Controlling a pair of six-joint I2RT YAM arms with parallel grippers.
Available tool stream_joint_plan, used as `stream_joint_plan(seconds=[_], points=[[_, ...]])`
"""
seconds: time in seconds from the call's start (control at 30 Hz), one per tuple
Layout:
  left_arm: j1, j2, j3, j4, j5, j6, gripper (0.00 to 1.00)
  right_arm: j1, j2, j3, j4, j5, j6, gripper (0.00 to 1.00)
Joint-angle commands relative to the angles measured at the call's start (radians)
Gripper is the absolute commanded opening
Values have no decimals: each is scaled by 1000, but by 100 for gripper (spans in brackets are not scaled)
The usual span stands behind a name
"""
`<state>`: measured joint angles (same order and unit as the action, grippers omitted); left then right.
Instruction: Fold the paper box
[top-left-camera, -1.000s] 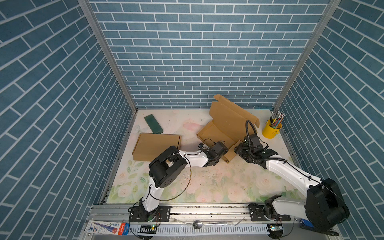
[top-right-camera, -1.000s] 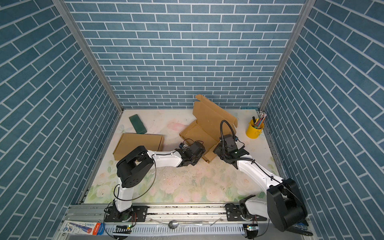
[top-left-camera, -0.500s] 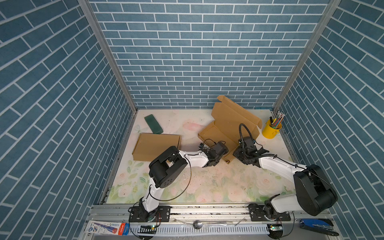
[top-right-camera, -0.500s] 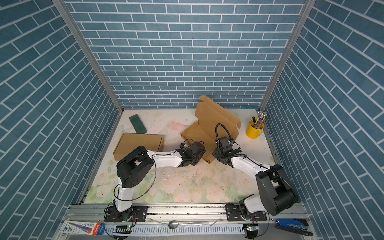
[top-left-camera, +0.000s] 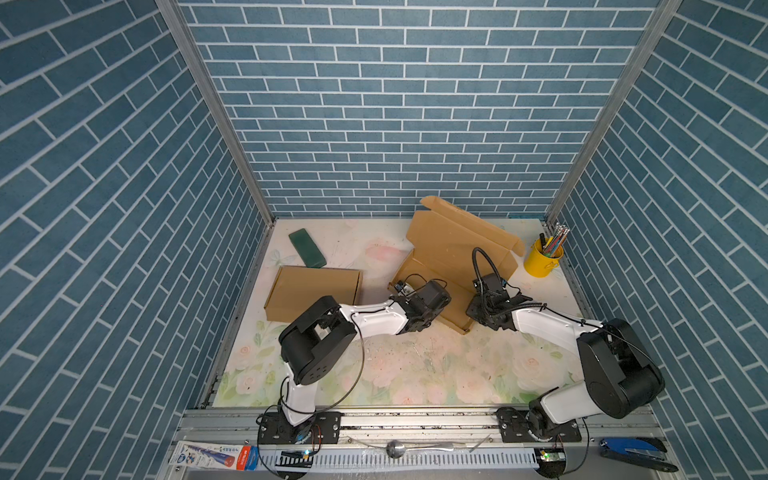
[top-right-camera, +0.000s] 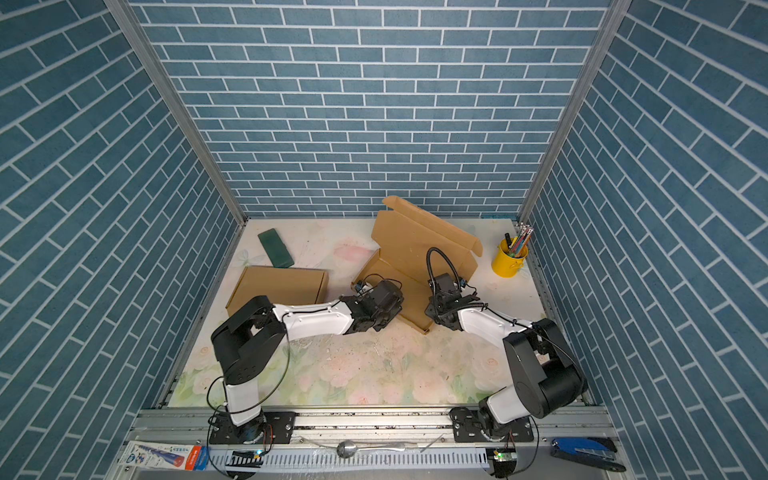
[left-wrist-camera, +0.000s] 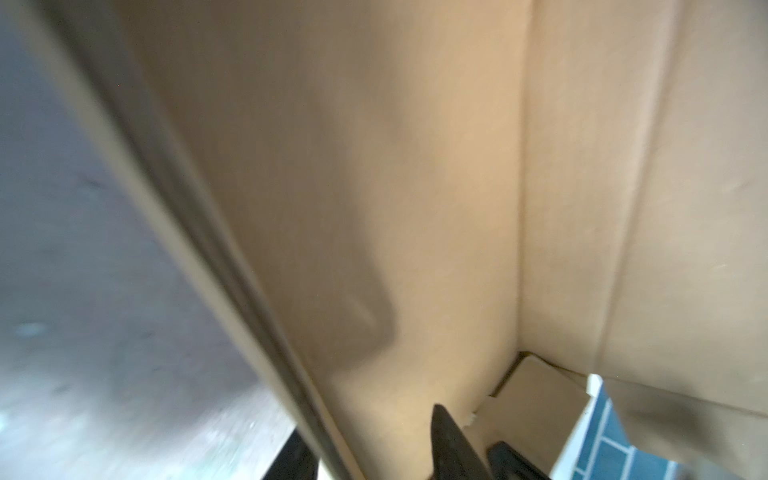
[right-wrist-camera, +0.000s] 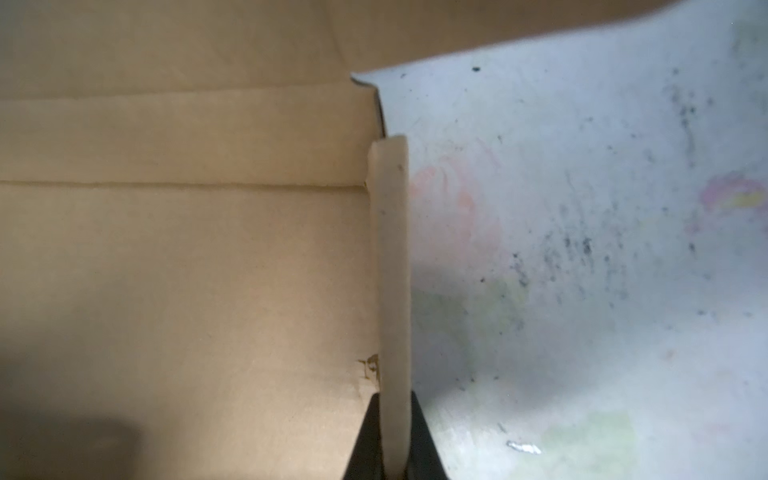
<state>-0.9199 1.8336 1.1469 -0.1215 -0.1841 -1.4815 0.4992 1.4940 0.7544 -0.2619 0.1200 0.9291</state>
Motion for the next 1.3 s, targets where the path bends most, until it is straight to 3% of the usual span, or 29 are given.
stream_joint_plan(seconds=[0.0,0.13,0.27,0.37,0.5,0.73,0.9,1.27], points=[[58,-130,-37,-89,-48,221,51,6,30,42,-150,21,-183,8],[156,-245,-90,-87,-57,486,52,6,71,107,-243,29,-334,6],[276,-298,-118,-72,61,727,50,6,107,174,-325,56,-487,6],[335,-302,-115,-116,131,831,49,6,132,214,-361,77,-552,6],[349,-297,-118,-132,210,940,53,6,171,258,-379,103,-606,6],[348,-220,-96,-204,290,989,55,6,221,288,-387,132,-639,6],[321,-176,-117,-164,320,966,51,7,236,298,-396,161,-629,8],[286,-146,-166,-72,326,905,22,59,321,365,-491,333,-541,0]])
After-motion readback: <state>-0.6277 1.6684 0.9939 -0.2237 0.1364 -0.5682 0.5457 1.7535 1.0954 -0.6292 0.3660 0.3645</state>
